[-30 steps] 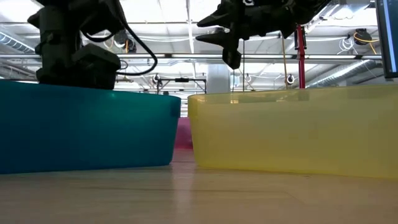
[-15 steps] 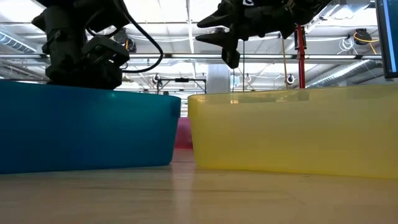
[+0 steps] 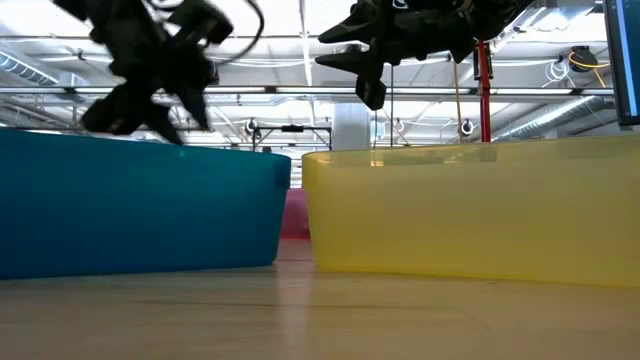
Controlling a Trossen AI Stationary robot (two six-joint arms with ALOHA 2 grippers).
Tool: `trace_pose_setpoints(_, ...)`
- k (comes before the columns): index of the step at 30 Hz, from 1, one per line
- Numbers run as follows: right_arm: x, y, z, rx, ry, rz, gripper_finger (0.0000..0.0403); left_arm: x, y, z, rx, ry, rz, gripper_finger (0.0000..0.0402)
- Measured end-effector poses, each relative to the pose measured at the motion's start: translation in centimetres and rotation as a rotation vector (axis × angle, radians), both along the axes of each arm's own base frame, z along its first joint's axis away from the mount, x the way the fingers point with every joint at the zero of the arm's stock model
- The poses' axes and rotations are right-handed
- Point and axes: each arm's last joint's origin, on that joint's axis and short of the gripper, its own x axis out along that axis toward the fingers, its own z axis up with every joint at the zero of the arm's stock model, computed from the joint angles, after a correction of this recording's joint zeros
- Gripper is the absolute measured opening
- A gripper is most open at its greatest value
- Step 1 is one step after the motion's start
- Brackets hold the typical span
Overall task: Pick and place Stapler, Stapler remover, tape
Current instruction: Put the red tape into the blue bin
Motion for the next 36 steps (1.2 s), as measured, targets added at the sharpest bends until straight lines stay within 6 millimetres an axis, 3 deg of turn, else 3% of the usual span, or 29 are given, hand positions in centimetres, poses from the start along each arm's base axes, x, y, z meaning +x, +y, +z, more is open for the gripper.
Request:
trace_pose_setpoints(4,0.0,0.0,-0.1,0.001,0.008,-0.001,0.0109,-0.5,1.4,2.2,0.139,0.005,0.060,0.0128)
trace_pose_setpoints(8,0.0,0.0,-0.1,-0.021,-0.001,0.005,0.0109,-1.6,3.6,3.1,0.277,0.124,0.117,0.0111)
trace_pose_setpoints(16,0.0,-0.6,0.5,-0.202,-0.116,0.025,0.0109,-3.3,9.4,2.9,0.458,0.335,0.048,0.0097)
trace_pose_setpoints(26,-0.4,-3.1,0.6,-0.258,-0.129,-0.043,0.0105,-5.9,17.4,1.3,0.470,0.512,-0.082,0.0097)
trace_pose_setpoints(36,-0.8,-4.5,0.9,-0.224,-0.144,-0.099,0.0103,-6.5,21.8,-2.7,0.383,0.640,-0.223,0.0097)
